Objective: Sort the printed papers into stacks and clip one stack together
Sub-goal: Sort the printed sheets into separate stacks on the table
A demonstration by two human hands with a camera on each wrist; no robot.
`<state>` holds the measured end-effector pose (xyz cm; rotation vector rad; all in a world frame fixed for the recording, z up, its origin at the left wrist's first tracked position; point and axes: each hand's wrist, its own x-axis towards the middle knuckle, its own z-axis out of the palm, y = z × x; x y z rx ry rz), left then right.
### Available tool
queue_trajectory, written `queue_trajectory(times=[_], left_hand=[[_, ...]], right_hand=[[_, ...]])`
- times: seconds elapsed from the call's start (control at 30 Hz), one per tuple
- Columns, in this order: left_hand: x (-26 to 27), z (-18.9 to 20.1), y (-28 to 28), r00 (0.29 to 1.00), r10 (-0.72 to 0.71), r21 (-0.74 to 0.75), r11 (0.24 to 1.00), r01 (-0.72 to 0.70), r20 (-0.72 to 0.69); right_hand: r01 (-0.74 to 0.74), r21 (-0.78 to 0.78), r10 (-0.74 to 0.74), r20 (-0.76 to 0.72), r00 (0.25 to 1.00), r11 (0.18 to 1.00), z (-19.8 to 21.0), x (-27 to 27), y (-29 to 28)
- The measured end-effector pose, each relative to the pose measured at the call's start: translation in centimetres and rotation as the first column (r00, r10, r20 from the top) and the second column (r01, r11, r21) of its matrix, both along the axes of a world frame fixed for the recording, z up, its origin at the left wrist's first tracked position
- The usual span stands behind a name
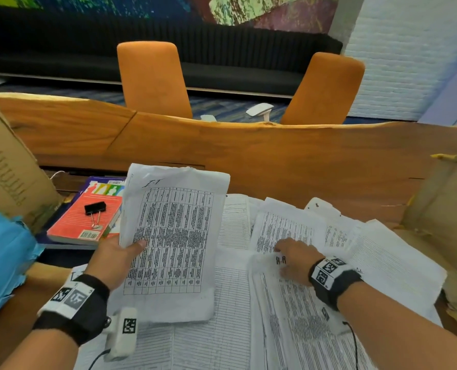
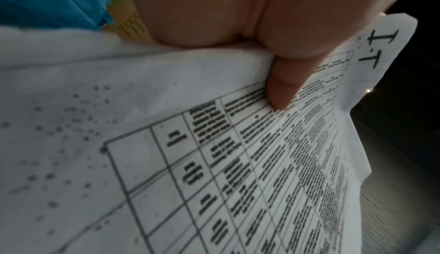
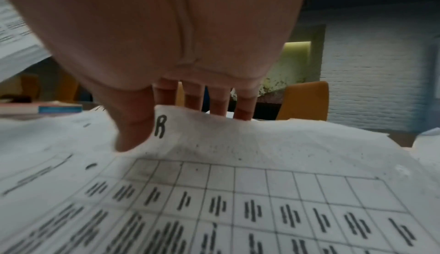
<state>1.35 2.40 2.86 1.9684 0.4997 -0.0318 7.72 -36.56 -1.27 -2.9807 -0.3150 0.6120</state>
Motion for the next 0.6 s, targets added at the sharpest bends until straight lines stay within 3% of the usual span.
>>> queue_trajectory(times=[0.1, 0.23, 0.3, 0.43, 0.53, 0.6], left_hand=[[0.1, 0.3, -0.5, 1.0, 0.005, 0.006, 1.0, -0.005, 0.017], [0.1, 0.2, -0.5, 1.0, -0.006, -0.017, 1.0, 0.005, -0.01], [0.1, 0.3, -0.3, 1.0, 0.003, -0.007, 1.0, -0.003, -0.015], [0.3, 1.6, -1.3, 1.0, 0.014, 0.008, 1.0, -0.014, 0.013], [0.9, 3.0, -3.3, 0.999, -0.027, 0.013, 1.0, 0.027, 0.038], [1.4, 4.0, -4.7, 0.994, -0.094, 0.037, 0.995, 0.092, 0.057]], right_hand=[[-0.039, -0.105, 0.031, -0.076, 0.997, 0.994, -1.2, -0.9, 0.2], [-0.07, -0.028, 0.074, 0.16, 0.984, 0.997, -1.5, -1.5, 0.8], [-0.049, 0.027, 0.045, 0.131, 0.99, 0.998, 0.2, -1.8, 1.0], [-0.083, 0.175, 0.073, 0.061, 0.995, 0.981, 7.4, -1.8, 1.9], [-0.222, 0.18, 0.174, 0.25, 0.953, 0.958, 14.1, -0.8, 3.8], [-0.321, 0.145, 0.231, 0.436, 0.87, 0.936, 17.7, 0.2, 5.5]])
